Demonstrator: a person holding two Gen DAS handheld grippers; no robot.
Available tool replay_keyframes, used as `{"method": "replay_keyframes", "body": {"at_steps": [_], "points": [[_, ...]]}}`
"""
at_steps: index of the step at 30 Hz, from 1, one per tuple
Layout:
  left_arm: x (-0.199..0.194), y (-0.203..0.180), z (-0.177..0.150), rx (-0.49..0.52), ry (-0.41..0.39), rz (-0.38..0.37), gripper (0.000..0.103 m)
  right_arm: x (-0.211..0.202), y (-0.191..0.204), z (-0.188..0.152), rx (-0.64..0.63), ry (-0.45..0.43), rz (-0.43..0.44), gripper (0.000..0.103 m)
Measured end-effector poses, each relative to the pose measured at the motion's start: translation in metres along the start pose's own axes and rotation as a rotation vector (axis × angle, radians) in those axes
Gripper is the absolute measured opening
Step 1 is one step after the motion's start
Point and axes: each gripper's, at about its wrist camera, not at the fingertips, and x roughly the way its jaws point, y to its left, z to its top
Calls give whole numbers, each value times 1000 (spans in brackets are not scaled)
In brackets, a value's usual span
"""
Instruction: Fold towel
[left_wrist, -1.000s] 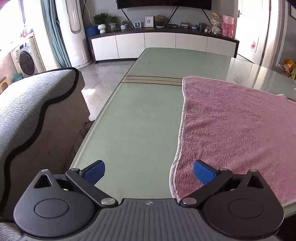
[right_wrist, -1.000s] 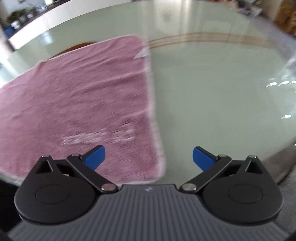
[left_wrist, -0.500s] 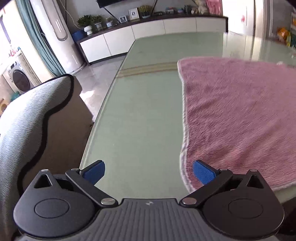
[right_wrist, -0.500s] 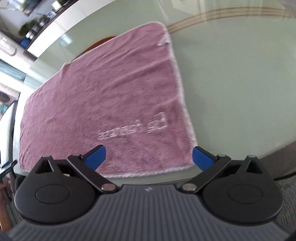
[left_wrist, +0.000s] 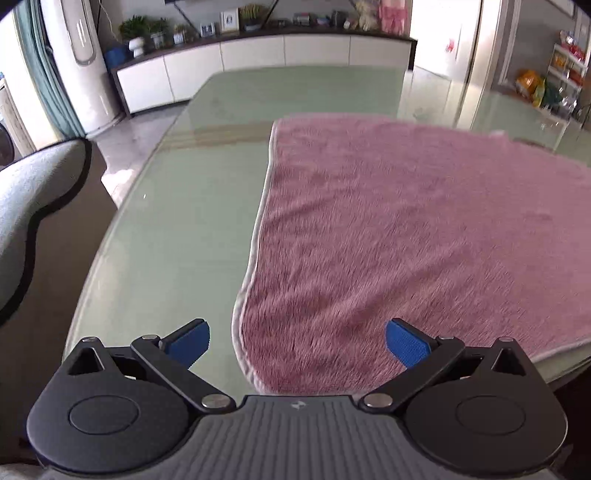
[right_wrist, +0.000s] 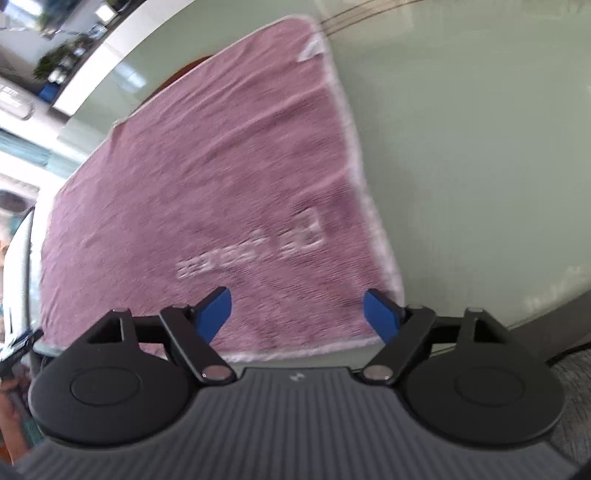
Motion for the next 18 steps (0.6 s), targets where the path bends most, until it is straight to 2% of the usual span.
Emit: {"method": "replay_keyframes", "body": {"at_steps": [2, 4, 5, 8, 12, 14, 18], "points": [[3, 2, -4, 4, 18, 6, 102, -8, -1, 3, 23, -15, 21, 82], [7, 6, -8, 5, 26, 17, 103, -12, 4, 5, 32, -25, 126, 88], [8, 9, -9, -7, 27, 6, 103, -10, 6, 5, 31, -21, 147, 89], [10, 14, -9, -36, 35, -17, 103, 2, 12, 1, 31, 2, 175, 89], [6, 12, -11, 0, 27, -1, 103, 18, 20, -4, 31, 33, 213, 91], [7, 13, -10, 2, 27, 1, 103, 17, 17, -7, 29, 37, 203, 90], [8, 14, -8, -7, 37, 1, 103, 0, 4, -10, 46, 37, 98, 91]]}}
